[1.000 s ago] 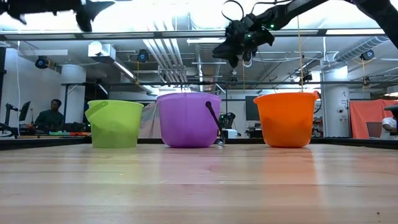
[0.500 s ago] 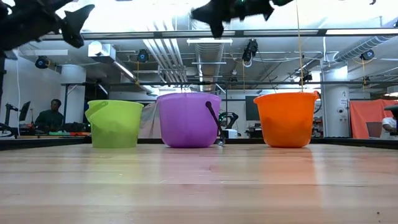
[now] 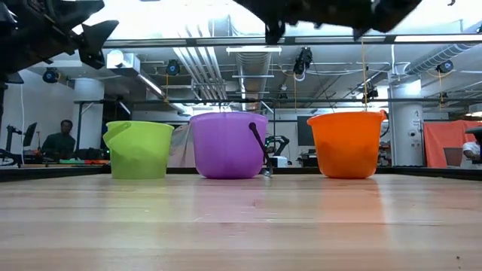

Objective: Sort candy by brand, put in halloween buckets
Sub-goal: Return to Home Position

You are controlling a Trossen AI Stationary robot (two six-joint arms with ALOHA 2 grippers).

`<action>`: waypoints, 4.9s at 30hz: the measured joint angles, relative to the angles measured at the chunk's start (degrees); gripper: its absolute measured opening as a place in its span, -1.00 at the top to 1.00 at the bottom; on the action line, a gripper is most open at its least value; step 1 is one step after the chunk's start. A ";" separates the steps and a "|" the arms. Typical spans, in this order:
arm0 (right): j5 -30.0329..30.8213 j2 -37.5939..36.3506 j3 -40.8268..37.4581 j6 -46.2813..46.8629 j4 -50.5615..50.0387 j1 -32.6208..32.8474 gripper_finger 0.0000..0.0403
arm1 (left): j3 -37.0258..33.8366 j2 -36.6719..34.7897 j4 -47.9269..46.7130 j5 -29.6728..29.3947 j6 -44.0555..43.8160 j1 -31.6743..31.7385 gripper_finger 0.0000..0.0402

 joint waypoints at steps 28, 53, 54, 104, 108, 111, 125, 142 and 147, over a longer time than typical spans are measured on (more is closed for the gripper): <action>-17.96 -59.82 -37.32 -16.41 -32.92 1.13 0.52 | 0.01 3.72 -0.21 -0.11 0.00 0.00 0.05; 6.70 -79.12 -48.60 -3.05 -38.76 -3.81 0.46 | 0.05 4.00 -0.24 -0.17 0.00 0.00 0.05; 6.69 -78.96 -48.60 -3.05 -38.76 -3.81 0.46 | 0.05 3.97 -0.22 -0.17 0.00 0.00 0.05; 6.10 -77.50 -48.56 -2.00 -38.93 -3.81 0.46 | -0.60 -1.82 -29.26 -40.65 36.02 -36.00 0.05; 6.10 -77.50 -48.53 -2.00 -38.93 -3.81 0.46 | -0.60 -1.84 -29.23 -40.65 36.02 -36.00 0.05; 6.10 -77.50 -48.54 -2.00 -38.93 -3.81 0.46 | -0.60 -1.84 -29.23 -40.63 36.02 -36.00 0.05; 6.10 -77.50 -48.53 -2.01 -38.93 -3.81 0.46 | -0.60 -1.84 -29.22 -40.61 36.00 -36.00 0.05; 6.11 -77.50 -48.55 -2.00 -38.93 -3.81 0.46 | -0.60 -1.84 -29.22 -40.59 36.00 -36.00 0.05; 6.11 -77.49 -48.53 -2.03 -38.93 -3.81 0.46 | -0.58 -1.84 -29.22 -40.59 36.00 -36.00 0.05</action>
